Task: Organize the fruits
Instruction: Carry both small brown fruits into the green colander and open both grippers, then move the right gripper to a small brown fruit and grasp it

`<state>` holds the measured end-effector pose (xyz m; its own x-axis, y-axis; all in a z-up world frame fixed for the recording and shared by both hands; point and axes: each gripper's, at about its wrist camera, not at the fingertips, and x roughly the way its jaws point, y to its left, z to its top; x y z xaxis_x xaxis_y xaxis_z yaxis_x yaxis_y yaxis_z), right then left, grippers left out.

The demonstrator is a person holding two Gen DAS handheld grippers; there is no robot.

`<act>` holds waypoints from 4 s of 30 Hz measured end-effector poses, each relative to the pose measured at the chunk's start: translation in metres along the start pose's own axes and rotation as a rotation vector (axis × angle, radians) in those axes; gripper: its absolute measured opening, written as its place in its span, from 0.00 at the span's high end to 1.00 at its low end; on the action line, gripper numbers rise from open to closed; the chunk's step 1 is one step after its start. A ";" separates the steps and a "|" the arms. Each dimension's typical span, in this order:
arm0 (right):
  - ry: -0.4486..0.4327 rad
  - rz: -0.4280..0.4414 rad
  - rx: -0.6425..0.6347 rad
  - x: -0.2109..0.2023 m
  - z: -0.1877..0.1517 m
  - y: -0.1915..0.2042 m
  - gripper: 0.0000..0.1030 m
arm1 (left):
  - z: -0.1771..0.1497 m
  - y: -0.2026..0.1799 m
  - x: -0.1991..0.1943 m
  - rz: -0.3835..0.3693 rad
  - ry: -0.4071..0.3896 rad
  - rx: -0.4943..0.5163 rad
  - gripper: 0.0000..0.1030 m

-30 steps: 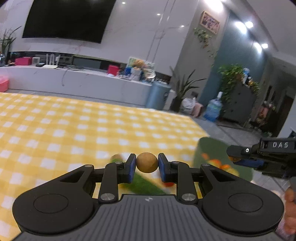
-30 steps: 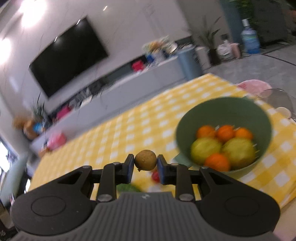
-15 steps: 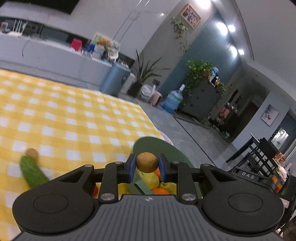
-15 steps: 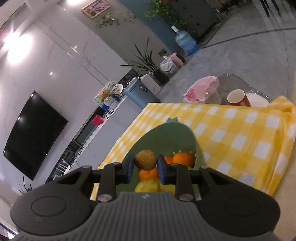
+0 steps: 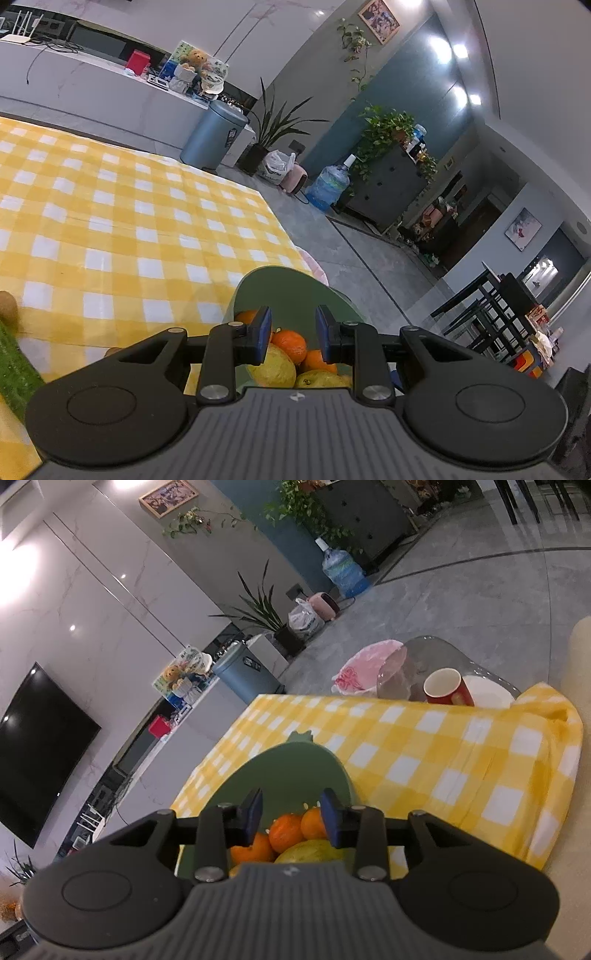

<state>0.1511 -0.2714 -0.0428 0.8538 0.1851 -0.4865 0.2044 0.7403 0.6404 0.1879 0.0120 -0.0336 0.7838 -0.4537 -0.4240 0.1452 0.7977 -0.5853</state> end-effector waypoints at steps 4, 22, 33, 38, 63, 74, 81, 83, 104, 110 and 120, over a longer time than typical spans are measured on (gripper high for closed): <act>0.003 0.018 0.012 -0.002 0.000 -0.004 0.64 | -0.005 -0.004 0.001 0.013 0.007 0.013 0.73; -0.054 0.082 -0.062 -0.015 -0.004 0.008 0.04 | -0.008 -0.030 -0.053 0.154 -0.135 0.141 0.16; -0.060 0.066 -0.213 -0.020 -0.020 0.037 0.04 | 0.001 -0.021 -0.097 0.231 -0.135 0.145 0.16; -0.052 0.088 -0.275 -0.026 -0.030 0.053 0.04 | 0.006 -0.009 -0.115 0.295 -0.142 0.098 0.20; 0.098 0.297 -0.420 -0.067 -0.089 0.212 0.04 | 0.000 0.116 -0.211 0.612 -0.126 -0.156 0.24; 0.434 0.239 -0.542 0.005 -0.157 0.196 0.16 | -0.015 0.149 -0.202 0.632 -0.072 -0.229 0.24; 0.434 0.154 -0.349 0.035 -0.149 0.158 0.38 | -0.027 0.155 -0.183 0.642 -0.015 -0.215 0.24; 0.400 0.165 -0.277 0.039 -0.139 0.150 0.47 | -0.029 0.154 -0.177 0.643 -0.005 -0.203 0.24; 0.628 0.122 -0.648 0.140 -0.198 0.234 0.73 | -0.036 0.155 -0.166 0.675 -0.019 -0.123 0.24; 0.612 0.121 -0.681 0.144 -0.205 0.237 0.77 | -0.038 0.158 -0.169 0.625 -0.050 -0.125 0.24; 0.518 0.113 -0.928 0.141 -0.232 0.253 0.77 | -0.037 0.150 -0.174 0.618 -0.077 -0.104 0.24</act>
<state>0.2127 0.0921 -0.0869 0.4931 0.3740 -0.7855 -0.4938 0.8637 0.1013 0.0514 0.1958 -0.0734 0.7457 0.1117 -0.6569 -0.4051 0.8587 -0.3138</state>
